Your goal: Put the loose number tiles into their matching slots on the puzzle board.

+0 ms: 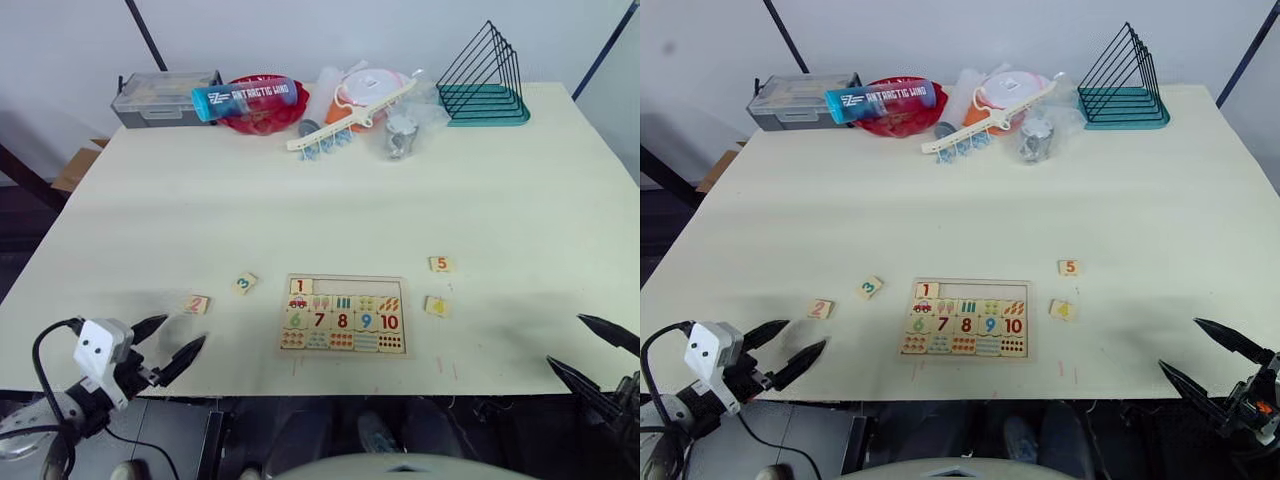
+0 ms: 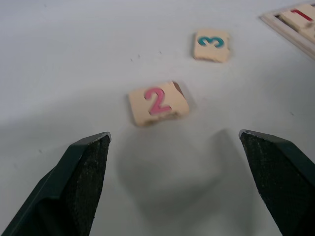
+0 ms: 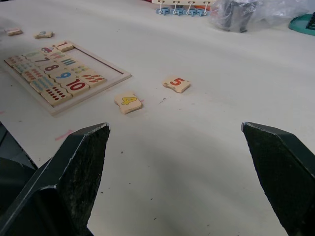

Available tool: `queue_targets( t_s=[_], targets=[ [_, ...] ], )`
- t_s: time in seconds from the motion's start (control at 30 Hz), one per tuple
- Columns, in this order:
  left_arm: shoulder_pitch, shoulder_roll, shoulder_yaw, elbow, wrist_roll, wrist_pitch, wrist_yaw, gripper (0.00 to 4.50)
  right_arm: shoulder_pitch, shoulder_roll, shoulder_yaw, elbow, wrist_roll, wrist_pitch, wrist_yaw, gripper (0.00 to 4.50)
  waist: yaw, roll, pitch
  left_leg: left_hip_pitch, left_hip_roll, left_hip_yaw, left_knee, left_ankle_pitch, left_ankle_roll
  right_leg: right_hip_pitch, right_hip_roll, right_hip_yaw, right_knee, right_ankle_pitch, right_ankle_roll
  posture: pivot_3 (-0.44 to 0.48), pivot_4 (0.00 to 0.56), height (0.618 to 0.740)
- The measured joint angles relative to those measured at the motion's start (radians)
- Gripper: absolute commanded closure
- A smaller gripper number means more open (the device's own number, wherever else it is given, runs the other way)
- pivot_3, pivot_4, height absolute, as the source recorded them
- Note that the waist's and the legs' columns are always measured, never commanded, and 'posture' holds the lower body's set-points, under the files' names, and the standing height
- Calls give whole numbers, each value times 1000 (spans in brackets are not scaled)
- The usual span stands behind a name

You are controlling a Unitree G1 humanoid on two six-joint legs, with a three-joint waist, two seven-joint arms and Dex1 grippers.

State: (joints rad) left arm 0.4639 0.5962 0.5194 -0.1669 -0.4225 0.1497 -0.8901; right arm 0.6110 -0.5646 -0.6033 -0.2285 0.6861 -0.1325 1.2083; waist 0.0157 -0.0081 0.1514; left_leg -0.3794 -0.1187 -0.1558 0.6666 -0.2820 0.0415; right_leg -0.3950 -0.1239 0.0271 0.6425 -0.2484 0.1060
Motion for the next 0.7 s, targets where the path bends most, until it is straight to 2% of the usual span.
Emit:
queue_targets(
  t_s=[0.7],
  targets=[
    [-66,21,-18,71,9,-22,-10,67,-9,11,40,-26,-21,18,-13,0,0,0,0,0,0,-1,0,0,0,0,0,-1,0,0,0,0,150,740]
  ],
)
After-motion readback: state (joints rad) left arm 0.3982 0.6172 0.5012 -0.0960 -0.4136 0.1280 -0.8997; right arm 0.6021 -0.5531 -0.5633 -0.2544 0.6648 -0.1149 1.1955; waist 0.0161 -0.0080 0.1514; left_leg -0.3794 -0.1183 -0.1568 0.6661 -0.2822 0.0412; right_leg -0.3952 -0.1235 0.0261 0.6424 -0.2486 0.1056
